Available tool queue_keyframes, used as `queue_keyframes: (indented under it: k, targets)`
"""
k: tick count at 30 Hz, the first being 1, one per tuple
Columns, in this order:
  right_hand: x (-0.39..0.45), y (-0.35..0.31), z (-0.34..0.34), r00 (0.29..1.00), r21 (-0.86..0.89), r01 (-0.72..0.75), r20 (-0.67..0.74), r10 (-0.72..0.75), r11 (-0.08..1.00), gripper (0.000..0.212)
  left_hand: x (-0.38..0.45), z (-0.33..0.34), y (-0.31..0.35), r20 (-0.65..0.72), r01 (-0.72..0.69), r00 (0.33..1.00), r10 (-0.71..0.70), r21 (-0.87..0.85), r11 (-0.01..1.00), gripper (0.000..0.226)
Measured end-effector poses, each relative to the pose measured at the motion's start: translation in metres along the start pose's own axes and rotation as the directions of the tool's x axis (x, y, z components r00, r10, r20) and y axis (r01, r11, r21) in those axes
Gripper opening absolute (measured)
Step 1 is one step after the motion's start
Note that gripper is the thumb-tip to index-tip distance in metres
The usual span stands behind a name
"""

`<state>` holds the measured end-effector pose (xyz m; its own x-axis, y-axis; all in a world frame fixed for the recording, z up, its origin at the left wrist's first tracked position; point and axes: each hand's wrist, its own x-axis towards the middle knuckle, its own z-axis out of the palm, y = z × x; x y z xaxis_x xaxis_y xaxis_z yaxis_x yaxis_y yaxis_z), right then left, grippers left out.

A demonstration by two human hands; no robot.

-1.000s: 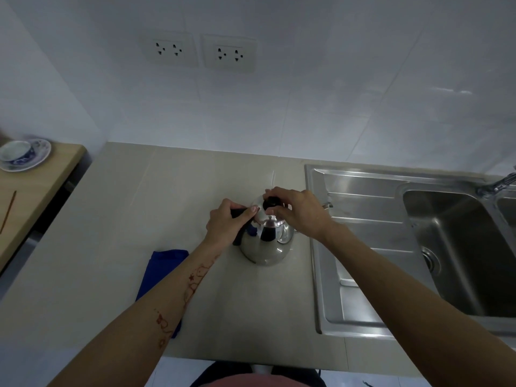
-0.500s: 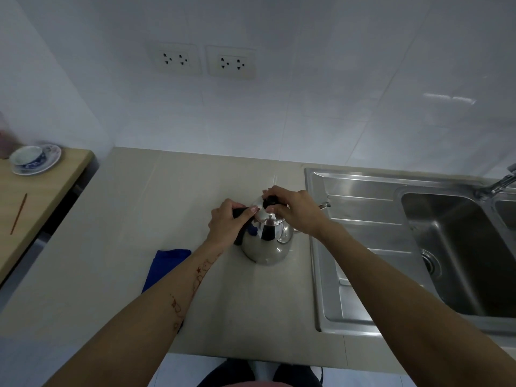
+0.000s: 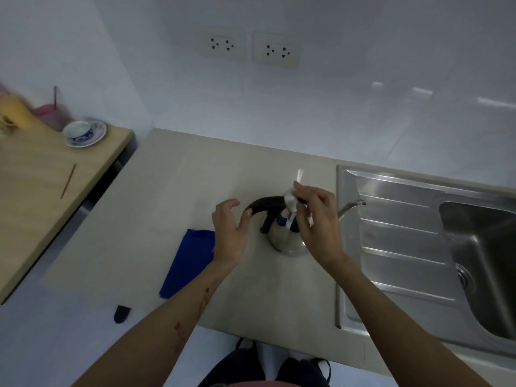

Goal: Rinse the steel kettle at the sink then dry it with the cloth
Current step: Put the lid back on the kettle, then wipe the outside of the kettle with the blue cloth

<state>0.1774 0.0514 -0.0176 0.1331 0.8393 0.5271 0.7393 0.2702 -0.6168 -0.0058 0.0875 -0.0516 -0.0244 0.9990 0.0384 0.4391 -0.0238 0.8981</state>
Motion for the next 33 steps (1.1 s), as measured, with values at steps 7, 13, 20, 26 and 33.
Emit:
queue_keyframes:
  k: [7, 13, 20, 26, 33]
  targets:
    - [-0.038, -0.016, 0.050, 0.898, 0.007, 0.269, 0.361, -0.254, 0.963, 0.025, -0.030, -0.064, -0.112, -0.182, 0.395, 0.919, -0.350, 0.434, 0.810, 0.039]
    - [-0.057, -0.018, 0.090, 0.756, 0.002, 0.062, 0.653, -0.049, 0.998, 0.029, -0.030, -0.084, -0.132, -0.108, 0.461, 0.856, -0.506, 0.602, 0.651, 0.052]
    - [-0.057, -0.035, 0.112, 0.568, -0.091, -0.279, 0.787, 0.240, 0.956, 0.033, -0.026, -0.094, -0.121, 0.226, 0.283, 0.908, -0.353, 0.292, 0.914, 0.011]
    - [-0.048, -0.052, 0.101, 0.424, -0.136, -0.635, 0.762, 0.490, 0.760, 0.050, -0.039, -0.088, -0.079, 0.234, 0.387, 0.906, -0.352, -0.127, 0.913, 0.020]
    - [-0.032, -0.052, 0.058, 0.446, 0.280, -0.880, 0.765, 0.464, 0.384, 0.045, -0.038, -0.079, -0.032, 0.361, 0.376, 0.906, -0.221, -0.447, 0.812, 0.027]
